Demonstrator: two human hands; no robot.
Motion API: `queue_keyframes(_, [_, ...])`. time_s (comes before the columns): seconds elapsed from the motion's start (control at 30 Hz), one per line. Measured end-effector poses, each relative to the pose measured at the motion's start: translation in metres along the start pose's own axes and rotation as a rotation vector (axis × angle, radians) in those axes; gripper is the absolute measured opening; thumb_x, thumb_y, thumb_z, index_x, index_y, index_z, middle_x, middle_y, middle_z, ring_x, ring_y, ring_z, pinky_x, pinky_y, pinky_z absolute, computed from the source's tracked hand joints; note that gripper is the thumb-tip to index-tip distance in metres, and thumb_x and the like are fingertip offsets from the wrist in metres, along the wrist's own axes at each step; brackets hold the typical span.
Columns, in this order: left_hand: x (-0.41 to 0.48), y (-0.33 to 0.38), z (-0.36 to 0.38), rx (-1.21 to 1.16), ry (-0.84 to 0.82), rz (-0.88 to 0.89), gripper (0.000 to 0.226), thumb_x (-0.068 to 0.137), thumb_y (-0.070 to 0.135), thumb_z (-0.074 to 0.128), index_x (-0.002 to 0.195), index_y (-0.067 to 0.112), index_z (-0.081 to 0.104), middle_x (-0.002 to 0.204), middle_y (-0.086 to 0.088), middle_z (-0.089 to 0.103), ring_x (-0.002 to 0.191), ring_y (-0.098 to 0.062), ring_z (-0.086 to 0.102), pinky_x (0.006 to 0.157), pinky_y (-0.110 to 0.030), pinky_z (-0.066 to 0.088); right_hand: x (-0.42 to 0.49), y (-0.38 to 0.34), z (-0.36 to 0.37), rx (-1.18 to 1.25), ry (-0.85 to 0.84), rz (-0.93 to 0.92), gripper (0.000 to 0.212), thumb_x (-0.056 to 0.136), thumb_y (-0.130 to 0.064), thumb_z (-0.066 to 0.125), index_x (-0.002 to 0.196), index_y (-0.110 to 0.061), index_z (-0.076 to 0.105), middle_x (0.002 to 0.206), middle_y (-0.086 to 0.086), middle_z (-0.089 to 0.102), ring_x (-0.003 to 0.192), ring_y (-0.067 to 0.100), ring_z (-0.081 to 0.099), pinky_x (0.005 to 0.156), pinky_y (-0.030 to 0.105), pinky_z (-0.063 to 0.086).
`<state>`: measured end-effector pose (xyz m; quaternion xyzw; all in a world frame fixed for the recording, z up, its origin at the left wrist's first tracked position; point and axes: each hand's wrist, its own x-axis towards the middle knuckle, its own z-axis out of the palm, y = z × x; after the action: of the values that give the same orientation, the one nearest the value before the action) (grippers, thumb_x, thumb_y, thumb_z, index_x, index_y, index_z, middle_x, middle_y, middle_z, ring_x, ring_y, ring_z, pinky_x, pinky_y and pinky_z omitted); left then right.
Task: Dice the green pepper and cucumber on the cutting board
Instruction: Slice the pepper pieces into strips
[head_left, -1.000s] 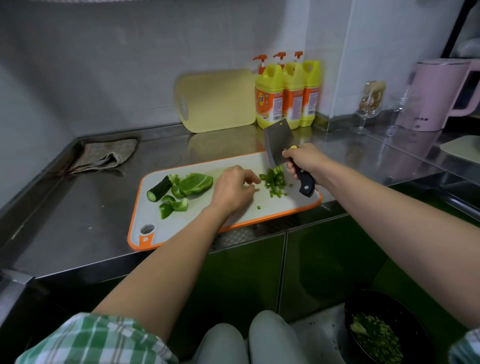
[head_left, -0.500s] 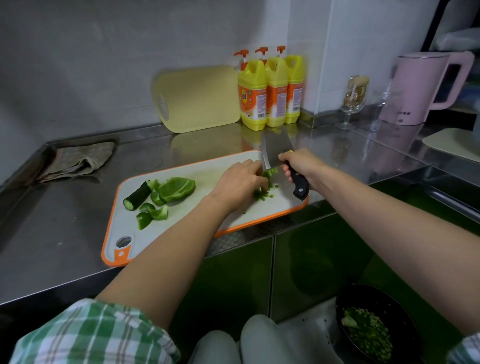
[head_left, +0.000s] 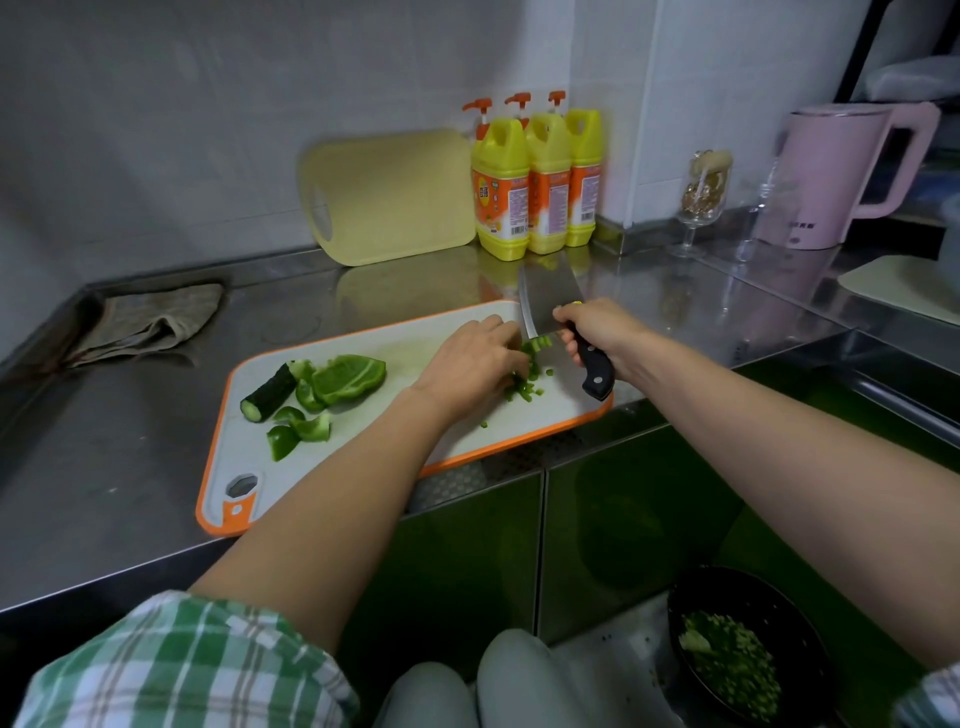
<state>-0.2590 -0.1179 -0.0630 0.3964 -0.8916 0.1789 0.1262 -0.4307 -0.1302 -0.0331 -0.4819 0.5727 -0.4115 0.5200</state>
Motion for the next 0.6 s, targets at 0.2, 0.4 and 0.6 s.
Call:
queue_keyframes(0.2, [0.001,-0.001,0.014,0.093,0.057,-0.007,0.015,0.089,0.022,0.059,0.100,0.015,0.066,0.102,-0.010,0.057,0.098,-0.032,0.050,0.074,-0.039,0.035,0.000,0.002,0.000,0.018,0.004,-0.006,0.027,0.099,-0.012,0.047,0.072,-0.012,0.047,0.057,0.003,0.043,0.027,0.005,0.038,0.033,0.012,0.032])
queue_keyframes(0.4, [-0.004,-0.007,0.001,-0.286,0.254,-0.365,0.013,0.097,0.014,0.050,0.100,0.006,0.060,0.099,-0.012,0.062,0.099,-0.032,0.049,0.081,-0.041,0.036,-0.003,-0.004,-0.003,0.101,0.013,-0.002,0.023,0.099,-0.011,0.046,0.075,-0.012,0.045,0.057,0.003,0.041,0.027,0.005,0.037,0.032,0.012,0.031])
queue_keyframes(0.6, [-0.028,-0.023,-0.009,-0.259,0.220,-0.544,0.014,0.098,0.017,0.046,0.102,0.007,0.055,0.094,-0.018,0.064,0.090,-0.039,0.054,0.072,-0.043,0.037,-0.011,-0.005,0.012,0.012,-0.058,-0.011,0.026,0.099,-0.013,0.048,0.073,-0.011,0.048,0.057,0.003,0.043,0.030,0.006,0.039,0.034,0.013,0.033])
